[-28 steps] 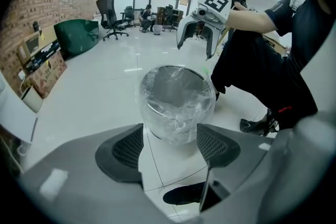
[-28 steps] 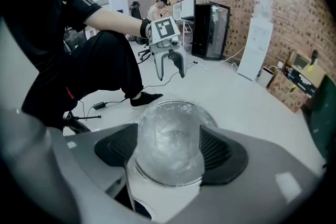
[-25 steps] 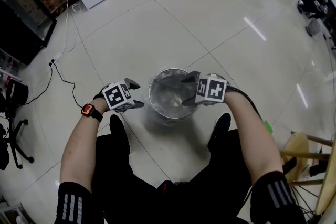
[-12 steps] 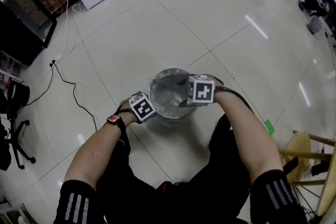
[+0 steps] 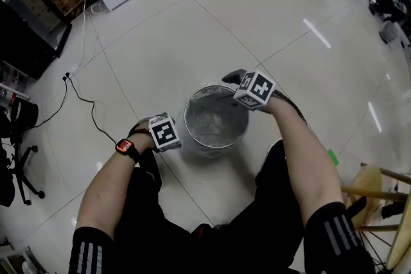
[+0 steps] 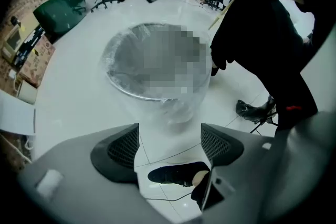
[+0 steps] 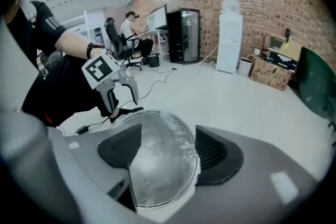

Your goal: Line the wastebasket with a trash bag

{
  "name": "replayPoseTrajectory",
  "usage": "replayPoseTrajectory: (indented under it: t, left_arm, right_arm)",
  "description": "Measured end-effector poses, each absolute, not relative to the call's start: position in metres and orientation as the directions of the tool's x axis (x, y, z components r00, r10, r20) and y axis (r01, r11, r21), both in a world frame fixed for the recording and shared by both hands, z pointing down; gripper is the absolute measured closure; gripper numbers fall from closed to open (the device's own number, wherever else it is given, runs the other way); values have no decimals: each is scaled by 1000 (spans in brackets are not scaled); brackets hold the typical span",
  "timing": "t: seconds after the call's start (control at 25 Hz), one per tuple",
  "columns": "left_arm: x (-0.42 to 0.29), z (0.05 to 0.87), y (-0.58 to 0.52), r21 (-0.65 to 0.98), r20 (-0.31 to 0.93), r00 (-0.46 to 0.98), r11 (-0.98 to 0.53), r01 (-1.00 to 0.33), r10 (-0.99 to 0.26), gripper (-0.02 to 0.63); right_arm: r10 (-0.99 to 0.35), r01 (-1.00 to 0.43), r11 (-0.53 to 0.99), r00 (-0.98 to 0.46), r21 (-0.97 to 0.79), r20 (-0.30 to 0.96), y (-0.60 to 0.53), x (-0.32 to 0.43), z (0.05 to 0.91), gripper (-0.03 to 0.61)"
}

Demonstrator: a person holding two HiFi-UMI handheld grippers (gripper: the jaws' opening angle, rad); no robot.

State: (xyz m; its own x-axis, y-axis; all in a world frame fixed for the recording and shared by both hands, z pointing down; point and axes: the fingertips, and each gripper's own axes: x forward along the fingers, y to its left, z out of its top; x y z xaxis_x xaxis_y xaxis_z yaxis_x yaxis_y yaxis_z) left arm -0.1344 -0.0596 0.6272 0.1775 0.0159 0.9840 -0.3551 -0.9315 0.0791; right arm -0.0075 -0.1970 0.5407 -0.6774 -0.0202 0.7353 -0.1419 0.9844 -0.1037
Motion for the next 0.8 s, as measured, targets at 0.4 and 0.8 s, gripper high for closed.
replayPoseTrajectory:
  t: [0.4, 0.8]
  left_arm:
    - [-113, 506, -143, -25, 832, 414, -772, -635, -368, 301]
    - [-81, 469, -147, -97, 805, 457, -844, -527, -378, 301]
  right_arm:
    - [-143, -447, 873, -618, -196, 773, -256, 5, 593, 466]
    - [-76, -538, 768, -615, -347, 785, -267, 2, 624, 474]
